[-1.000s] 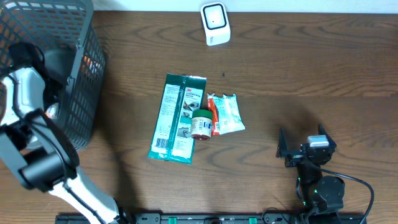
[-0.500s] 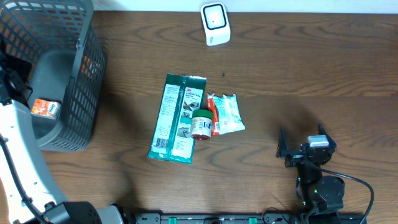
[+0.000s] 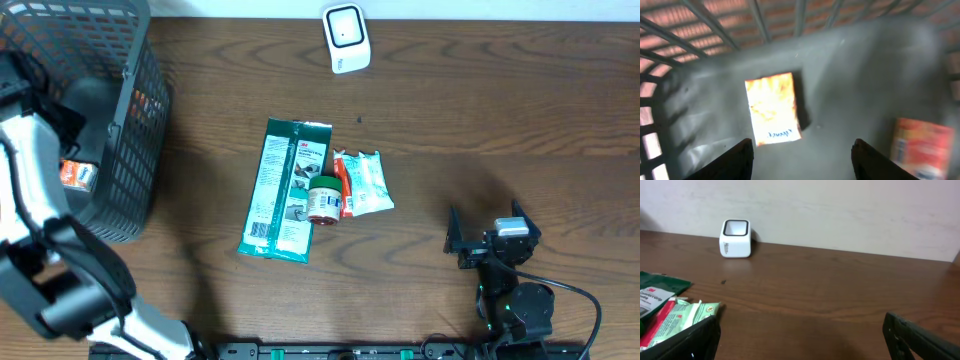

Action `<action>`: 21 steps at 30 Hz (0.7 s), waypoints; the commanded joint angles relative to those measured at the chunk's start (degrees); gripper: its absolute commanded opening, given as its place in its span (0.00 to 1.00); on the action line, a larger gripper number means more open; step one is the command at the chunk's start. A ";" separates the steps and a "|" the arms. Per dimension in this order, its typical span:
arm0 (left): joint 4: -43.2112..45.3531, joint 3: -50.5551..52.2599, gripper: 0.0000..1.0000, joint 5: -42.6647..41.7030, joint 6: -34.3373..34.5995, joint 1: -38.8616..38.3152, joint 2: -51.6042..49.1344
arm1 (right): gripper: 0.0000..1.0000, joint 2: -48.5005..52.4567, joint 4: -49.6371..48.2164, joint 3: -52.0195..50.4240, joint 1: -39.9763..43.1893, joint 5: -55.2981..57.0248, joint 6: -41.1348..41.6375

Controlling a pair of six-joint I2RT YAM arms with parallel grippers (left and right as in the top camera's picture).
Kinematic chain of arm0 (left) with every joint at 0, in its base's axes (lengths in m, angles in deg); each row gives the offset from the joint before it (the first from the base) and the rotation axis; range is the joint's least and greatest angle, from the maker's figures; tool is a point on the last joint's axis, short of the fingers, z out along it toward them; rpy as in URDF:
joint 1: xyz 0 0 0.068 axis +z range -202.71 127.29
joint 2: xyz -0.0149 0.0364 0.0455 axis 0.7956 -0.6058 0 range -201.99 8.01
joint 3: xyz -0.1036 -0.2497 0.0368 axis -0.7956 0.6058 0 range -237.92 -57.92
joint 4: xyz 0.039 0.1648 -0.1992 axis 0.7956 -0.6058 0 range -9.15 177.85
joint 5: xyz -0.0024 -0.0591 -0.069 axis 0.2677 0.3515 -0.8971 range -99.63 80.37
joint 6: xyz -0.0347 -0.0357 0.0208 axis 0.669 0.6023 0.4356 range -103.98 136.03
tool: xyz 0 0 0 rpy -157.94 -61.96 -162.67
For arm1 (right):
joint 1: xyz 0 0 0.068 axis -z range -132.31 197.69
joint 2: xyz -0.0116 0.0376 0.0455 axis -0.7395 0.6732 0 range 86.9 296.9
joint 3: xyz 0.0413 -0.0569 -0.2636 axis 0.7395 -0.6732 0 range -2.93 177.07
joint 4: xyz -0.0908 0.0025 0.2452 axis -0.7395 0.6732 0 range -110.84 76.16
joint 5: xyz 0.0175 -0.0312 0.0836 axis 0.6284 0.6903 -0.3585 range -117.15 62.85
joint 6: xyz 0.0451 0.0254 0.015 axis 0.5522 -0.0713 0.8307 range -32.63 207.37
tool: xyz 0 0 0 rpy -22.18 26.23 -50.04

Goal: Scan the item barcode
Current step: 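Lift the tissue pack up out of the basket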

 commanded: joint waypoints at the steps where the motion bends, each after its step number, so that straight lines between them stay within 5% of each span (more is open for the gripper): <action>1: 0.24 0.57 0.64 0.79 -0.37 1.53 -4.26 | 0.99 -0.24 0.24 -0.04 -0.24 0.31 -0.11; 11: 2.58 0.57 0.64 0.09 -1.09 5.01 -16.28 | 0.99 -0.24 0.24 -0.04 -0.22 0.31 -0.09; 18: 1.40 0.28 0.27 0.11 -2.10 5.03 -17.44 | 0.99 -0.24 0.24 -0.04 -0.22 0.31 -0.09; 21: 0.17 -0.22 0.21 0.11 -2.10 5.03 -15.43 | 0.99 -0.24 0.24 -0.04 -0.22 0.33 -0.09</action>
